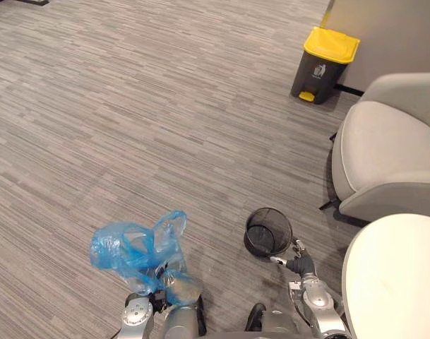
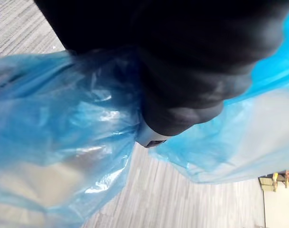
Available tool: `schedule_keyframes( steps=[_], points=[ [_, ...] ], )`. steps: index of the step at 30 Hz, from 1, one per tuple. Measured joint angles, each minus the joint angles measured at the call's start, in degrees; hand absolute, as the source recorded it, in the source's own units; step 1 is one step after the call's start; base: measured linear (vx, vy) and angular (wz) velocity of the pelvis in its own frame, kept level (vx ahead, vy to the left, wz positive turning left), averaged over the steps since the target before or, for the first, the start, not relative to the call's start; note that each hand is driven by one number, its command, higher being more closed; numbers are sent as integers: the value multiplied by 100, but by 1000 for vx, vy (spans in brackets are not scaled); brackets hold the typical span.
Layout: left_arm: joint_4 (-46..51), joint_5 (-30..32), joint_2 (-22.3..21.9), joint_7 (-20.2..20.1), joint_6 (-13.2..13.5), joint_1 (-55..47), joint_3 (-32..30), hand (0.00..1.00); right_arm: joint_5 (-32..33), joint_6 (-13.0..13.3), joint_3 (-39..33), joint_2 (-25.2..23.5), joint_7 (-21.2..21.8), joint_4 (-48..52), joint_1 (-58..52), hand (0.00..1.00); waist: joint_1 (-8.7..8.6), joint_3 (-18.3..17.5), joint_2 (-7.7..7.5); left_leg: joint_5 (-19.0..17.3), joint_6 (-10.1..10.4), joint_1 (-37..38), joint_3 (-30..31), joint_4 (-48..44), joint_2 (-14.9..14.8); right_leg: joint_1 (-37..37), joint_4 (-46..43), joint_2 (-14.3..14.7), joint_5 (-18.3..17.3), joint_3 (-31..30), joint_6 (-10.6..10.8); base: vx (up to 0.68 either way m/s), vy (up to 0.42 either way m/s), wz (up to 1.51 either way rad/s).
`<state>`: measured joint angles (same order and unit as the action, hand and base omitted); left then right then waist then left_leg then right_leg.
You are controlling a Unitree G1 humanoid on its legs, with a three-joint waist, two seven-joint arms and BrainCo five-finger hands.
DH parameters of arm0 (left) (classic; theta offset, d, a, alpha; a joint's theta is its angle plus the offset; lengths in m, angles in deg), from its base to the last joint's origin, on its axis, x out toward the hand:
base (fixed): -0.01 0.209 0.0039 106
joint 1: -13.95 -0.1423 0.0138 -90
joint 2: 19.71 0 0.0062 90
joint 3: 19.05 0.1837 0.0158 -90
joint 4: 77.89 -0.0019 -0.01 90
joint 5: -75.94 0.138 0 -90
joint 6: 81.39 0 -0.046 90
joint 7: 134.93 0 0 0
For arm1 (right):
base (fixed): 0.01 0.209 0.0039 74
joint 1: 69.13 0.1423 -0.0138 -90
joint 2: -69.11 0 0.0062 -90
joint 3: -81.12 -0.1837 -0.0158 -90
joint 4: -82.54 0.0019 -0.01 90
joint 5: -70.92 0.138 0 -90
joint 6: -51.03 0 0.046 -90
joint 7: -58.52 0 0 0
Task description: Gather rubbish on tea table into small bin, then transfer packed bag to large trash can.
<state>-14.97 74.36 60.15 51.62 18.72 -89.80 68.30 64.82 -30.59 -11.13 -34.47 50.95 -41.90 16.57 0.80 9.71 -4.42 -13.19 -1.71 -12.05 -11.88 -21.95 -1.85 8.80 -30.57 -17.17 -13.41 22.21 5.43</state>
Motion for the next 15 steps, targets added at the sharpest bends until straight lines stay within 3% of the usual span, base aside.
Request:
schedule_keyframes(
  steps=[2, 3, 4, 8, 10, 11, 12, 13, 15],
  points=[
    [207, 0, -4, 8, -33, -30, 27, 100, 1, -7, 32, -32, 2, 36, -68, 0, -1, 44, 7, -147, -93, 133, 180, -117, 54, 495, -1080, 77, 427, -982, -230, 213, 156, 49],
    [341, -1, -7, 16, -32, -30, 45, 100, 1, -6, 41, -88, 10, 132, -143, 0, 8, 116, 112, -204, -154, 181, 349, -133, 32, 741, -1374, 355, 170, -1385, -41, 265, 113, 52],
    [460, -3, 15, 36, -31, -14, 23, 100, 3, -1, 42, -156, 9, 303, -228, 0, -1, 116, 89, -248, -182, 237, 463, -87, 25, 879, -1318, 650, -88, -1557, -51, 208, 50, 51],
    [463, -5, 33, 112, -28, 120, 60, 100, 123, 5, 33, -135, 0, 418, -251, 0, -74, 122, 46, -345, -194, 504, 752, 188, 203, 1355, -563, 1169, -164, -1580, -117, 265, -14, 49],
    [466, -3, 16, 110, -23, 159, 87, 100, 126, -1, 34, -100, 0, 431, -286, 0, -190, 91, -10, -520, -66, 618, 956, 55, 350, 1323, -38, 1222, 71, -1595, -293, 401, -76, 83],
    [405, -1, -38, 108, -43, 216, 96, 100, 127, 1, 16, -17, 0, 447, -343, 0, -232, 111, 85, -751, 36, 696, 1133, -165, 341, 1196, -96, 1215, 220, -1472, -560, 445, -64, 53],
    [426, 1, -160, 102, -56, 206, 101, 100, 129, 1, 15, 42, 1, 472, -358, 0, -177, 76, 273, -806, 129, 785, 1153, -152, 213, 1071, -60, 1284, 78, -1331, -594, 463, -64, 43],
    [442, 1, -195, 96, -55, 204, 129, 100, 131, -1, 10, 39, 0, 521, -385, 0, -174, 56, 320, -791, 180, 844, 1145, -119, 175, 980, 10, 1302, 3, -1271, -621, 562, -91, 37],
    [462, 0, -312, 86, -61, 199, 206, 100, 145, -4, 27, -18, 7, 785, -527, 0, -236, 56, 385, -593, 540, 885, 1001, -462, -29, 422, 400, 1366, -56, -985, -632, 465, -116, 56]
  ],
)
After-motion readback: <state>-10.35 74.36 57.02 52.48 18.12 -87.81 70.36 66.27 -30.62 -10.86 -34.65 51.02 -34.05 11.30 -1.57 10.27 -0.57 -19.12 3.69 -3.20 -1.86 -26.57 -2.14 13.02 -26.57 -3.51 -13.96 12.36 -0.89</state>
